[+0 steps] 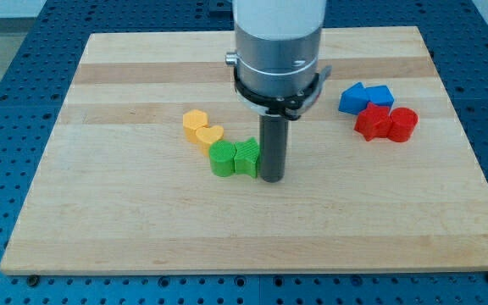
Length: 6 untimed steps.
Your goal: Place the green star to the center of the board
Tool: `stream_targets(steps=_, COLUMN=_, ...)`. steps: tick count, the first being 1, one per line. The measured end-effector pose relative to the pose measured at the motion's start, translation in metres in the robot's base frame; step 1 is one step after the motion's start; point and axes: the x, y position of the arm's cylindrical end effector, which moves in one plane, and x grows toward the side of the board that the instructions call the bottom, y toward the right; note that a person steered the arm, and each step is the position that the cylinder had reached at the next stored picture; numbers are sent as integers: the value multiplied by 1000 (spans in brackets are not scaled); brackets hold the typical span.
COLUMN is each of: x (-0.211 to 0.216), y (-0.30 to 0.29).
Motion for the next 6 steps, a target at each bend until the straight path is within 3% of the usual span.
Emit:
stream_targets(steps=2, x=47, y=-5)
stream_targets(steps=4, x=47, y=-44)
stream_targets(steps=6, x=-49, y=-42)
